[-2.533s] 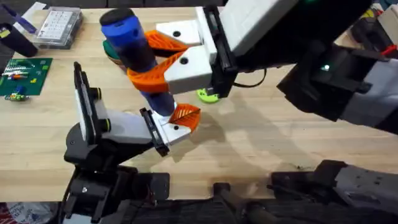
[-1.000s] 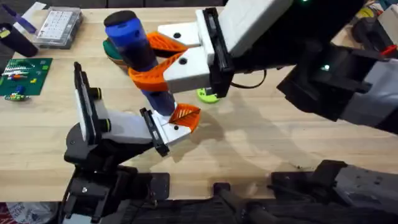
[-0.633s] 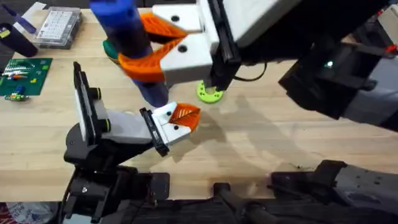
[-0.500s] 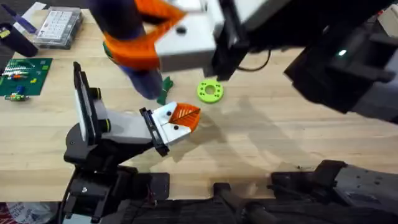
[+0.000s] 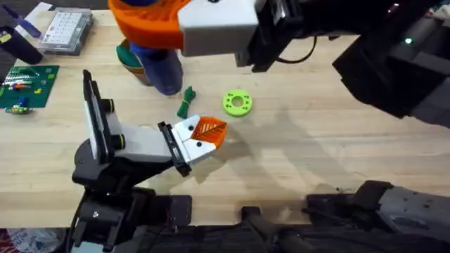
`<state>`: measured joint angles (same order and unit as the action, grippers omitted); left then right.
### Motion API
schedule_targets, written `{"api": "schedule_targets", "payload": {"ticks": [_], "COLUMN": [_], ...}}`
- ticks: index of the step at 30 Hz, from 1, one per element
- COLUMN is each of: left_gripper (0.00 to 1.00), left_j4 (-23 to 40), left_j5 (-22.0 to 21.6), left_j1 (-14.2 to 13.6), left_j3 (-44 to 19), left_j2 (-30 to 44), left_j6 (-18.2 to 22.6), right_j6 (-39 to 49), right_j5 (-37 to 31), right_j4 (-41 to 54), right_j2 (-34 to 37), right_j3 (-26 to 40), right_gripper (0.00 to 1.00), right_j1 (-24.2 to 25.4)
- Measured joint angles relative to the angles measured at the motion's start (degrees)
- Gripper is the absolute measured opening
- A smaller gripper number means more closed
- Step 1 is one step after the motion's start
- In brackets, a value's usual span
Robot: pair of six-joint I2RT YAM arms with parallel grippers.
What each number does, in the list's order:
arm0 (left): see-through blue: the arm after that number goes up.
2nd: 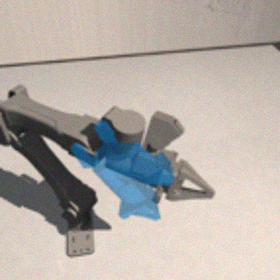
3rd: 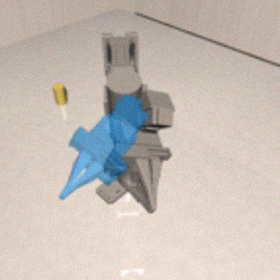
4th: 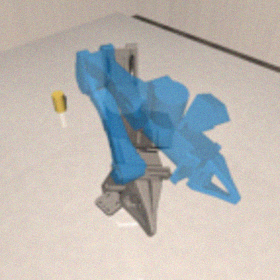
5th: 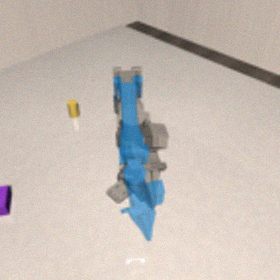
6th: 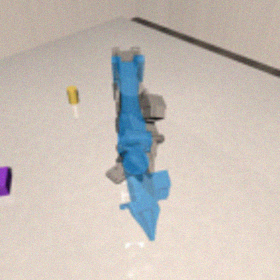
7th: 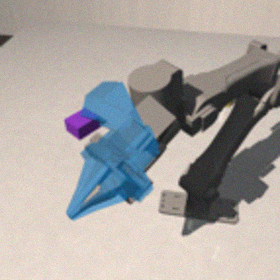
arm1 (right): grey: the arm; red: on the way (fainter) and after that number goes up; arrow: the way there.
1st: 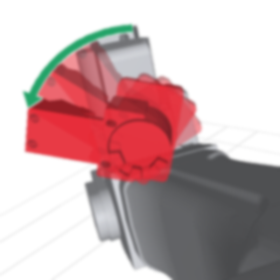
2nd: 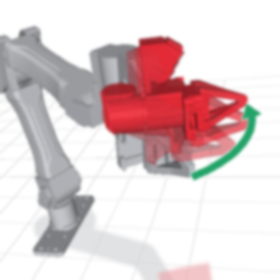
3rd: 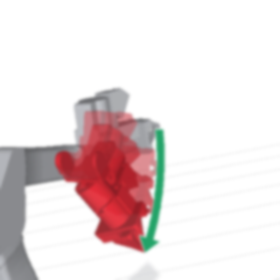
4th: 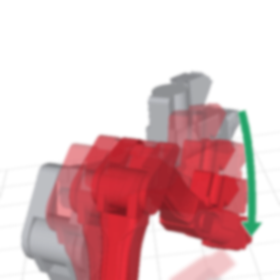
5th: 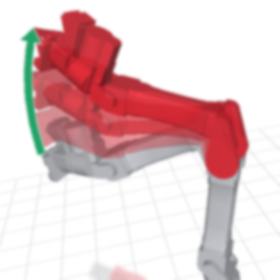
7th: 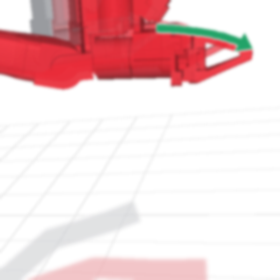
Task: Pick up the gripper from the table and insert it into the empty holder that is missing its gripper. Then pick up a screw, insert it into the mounting hole, and use the screwdriver to tighten it. Finally, clean up the table by picking up the vegetable and placing it into the bucket.
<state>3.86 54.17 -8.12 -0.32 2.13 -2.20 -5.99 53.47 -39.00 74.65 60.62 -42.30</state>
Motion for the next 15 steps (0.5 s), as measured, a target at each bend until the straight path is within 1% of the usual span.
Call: {"api": "schedule_targets", "payload": {"ticks": [3,10,15], "left_gripper": [0.011,0.011,0.011], "left_j4": [0.0,0.0,0.0], "left_j5": [0.0,0.0,0.0], "left_j1": [0.0,0.0,0.0], "left_j3": [0.0,0.0,0.0], "left_j2": [0.0,0.0,0.0], "left_j6": [0.0,0.0,0.0], "right_j6": [1.2,8.4,10.3], "right_j5": [0.0,-1.0,-2.2], "right_j4": [0.5,6.0,6.3], "right_j2": [0.0,0.0,0.0], "right_j3": [0.0,0.0,0.0], "right_gripper": [0.055,0.056,0.054], "right_j1": [0.0,0.0,0.0]}}
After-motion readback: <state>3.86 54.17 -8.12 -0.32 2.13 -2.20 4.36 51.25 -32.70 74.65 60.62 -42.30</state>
